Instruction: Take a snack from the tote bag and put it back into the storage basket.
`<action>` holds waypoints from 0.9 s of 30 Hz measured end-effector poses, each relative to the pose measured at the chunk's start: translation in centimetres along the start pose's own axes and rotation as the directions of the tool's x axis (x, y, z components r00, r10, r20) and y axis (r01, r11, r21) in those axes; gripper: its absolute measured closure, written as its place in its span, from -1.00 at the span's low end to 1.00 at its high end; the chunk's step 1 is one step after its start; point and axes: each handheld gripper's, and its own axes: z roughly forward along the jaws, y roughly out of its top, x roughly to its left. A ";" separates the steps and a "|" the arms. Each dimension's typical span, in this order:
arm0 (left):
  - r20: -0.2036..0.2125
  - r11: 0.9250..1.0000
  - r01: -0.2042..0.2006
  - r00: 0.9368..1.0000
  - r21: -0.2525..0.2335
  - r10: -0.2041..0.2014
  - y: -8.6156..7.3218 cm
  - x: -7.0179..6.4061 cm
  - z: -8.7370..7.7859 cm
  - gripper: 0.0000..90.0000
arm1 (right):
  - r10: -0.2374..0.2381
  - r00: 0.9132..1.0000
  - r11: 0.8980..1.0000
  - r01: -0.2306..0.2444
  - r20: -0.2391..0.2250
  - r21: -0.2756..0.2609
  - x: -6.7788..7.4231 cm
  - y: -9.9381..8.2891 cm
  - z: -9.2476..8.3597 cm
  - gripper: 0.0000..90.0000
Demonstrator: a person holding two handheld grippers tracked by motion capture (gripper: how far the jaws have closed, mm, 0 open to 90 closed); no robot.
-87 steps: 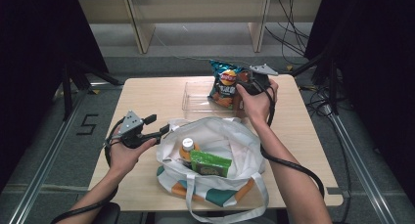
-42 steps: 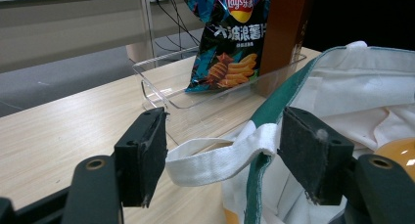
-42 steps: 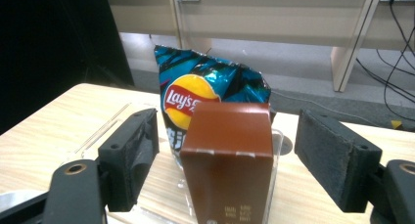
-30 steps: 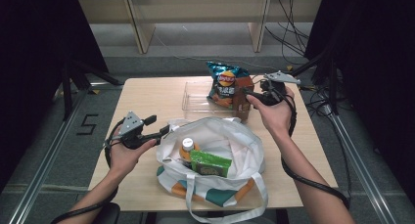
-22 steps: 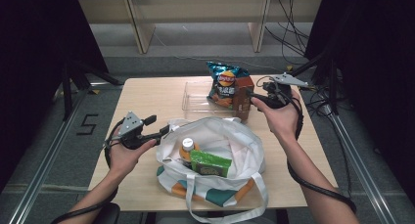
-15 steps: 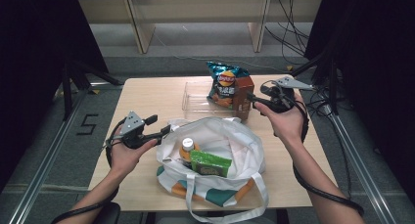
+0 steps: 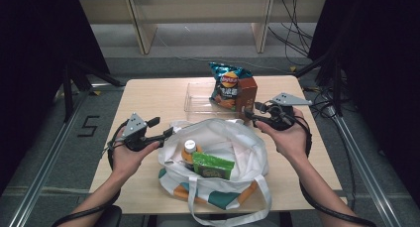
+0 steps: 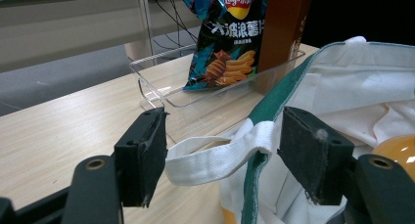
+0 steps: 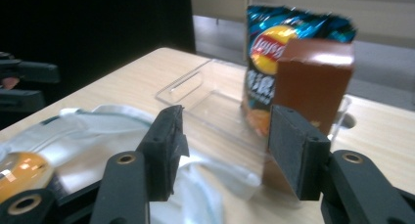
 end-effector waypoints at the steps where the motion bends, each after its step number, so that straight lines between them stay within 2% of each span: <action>1: 0.000 1.000 0.000 1.000 0.001 0.000 0.0 0.0 0.0 -0.25 | 0.005 1.000 1.000 -0.005 -0.007 0.010 0.2 -0.2 -0.1 0.08; 2: 0.000 1.000 0.000 1.000 0.000 0.000 0.0 0.0 0.0 -0.25 | 0.021 1.000 1.000 -0.021 -0.021 0.022 0.4 -0.4 -0.2 0.09; 4: 0.000 1.000 0.001 1.000 -0.001 -0.001 0.0 0.0 0.0 -0.25 | 0.003 1.000 1.000 -0.002 -0.025 0.008 0.6 -0.6 -0.4 0.12; 5: 0.000 1.000 0.001 1.000 -0.001 -0.001 0.0 0.0 0.0 -0.25 | 0.020 0.999 0.999 -0.019 -0.041 0.027 0.9 -0.7 -0.6 0.13; 6: -0.001 1.000 0.001 1.000 0.000 -0.001 0.0 0.0 0.0 -0.25 | 0.001 0.999 1.000 -0.001 -0.041 0.001 0.9 -0.7 -0.6 0.14; 7: 0.003 1.000 0.003 1.000 -0.015 -0.003 -0.1 0.0 0.1 -0.25 | 0.012 0.998 1.000 -0.011 -0.062 0.017 1.0 -0.8 -0.8 0.14; 9: -0.002 1.000 0.000 1.000 -0.001 0.000 0.0 0.0 -0.1 -0.25 | 0.029 0.995 0.999 -0.027 -0.094 0.020 1.5 -0.9 -1.0 0.16; 10: 0.000 1.000 0.000 1.000 -0.002 0.000 0.0 0.0 -0.1 -0.25 | -0.005 0.995 1.000 0.006 -0.104 0.010 1.6 -1.0 -1.0 0.16; 11: 0.000 1.000 0.001 1.000 -0.002 -0.001 0.0 0.0 -0.1 -0.25 | 0.024 0.993 0.999 -0.021 -0.117 0.025 2.0 -1.1 -1.2 0.17; 13: 0.000 1.000 0.000 1.000 -0.001 0.000 0.0 0.1 -0.1 -0.25 | -0.010 0.991 1.000 0.013 -0.136 0.021 2.2 -1.2 -1.3 0.18; 14: 0.002 1.000 0.003 1.000 -0.016 -0.003 0.0 0.1 0.1 -0.25 | -0.005 0.991 1.000 0.008 -0.137 0.023 2.4 -1.3 -1.3 0.18; 15: 0.001 1.000 0.003 1.000 -0.014 -0.003 0.0 0.0 0.0 -0.25 | 0.013 0.988 1.000 -0.009 -0.152 0.029 2.8 -1.5 -1.5 0.18; 17: -0.001 1.000 0.001 1.000 0.000 -0.001 0.0 0.0 0.0 -0.25 | 0.019 0.986 0.999 -0.012 -0.167 0.045 3.3 -1.6 -1.7 0.18; 20: 0.000 1.000 0.000 1.000 0.002 0.000 0.0 0.0 0.0 -0.25 | -0.015 0.981 0.999 0.022 -0.194 0.035 3.7 -1.8 -1.8 0.19; 24: 0.000 1.000 0.000 1.000 0.002 0.000 0.0 0.0 0.0 -0.25 | -0.015 0.967 1.000 0.021 -0.253 0.020 4.6 -2.2 -1.9 0.21; 25: 0.000 1.000 0.000 1.000 0.002 0.000 0.0 -0.1 0.0 -0.25 | 0.000 0.968 0.999 0.011 -0.253 0.039 4.9 -2.3 -2.1 0.22; 26: 0.000 1.000 0.001 1.000 0.002 -0.001 0.0 -0.1 0.0 -0.25 | -0.024 0.965 0.999 0.034 -0.259 0.036 5.0 -2.3 -2.1 0.21; 27: 0.000 1.000 0.001 1.000 0.002 -0.001 0.0 -0.1 0.0 -0.25 | -0.028 0.963 0.999 0.038 -0.270 0.032 5.2 -2.4 -2.1 0.22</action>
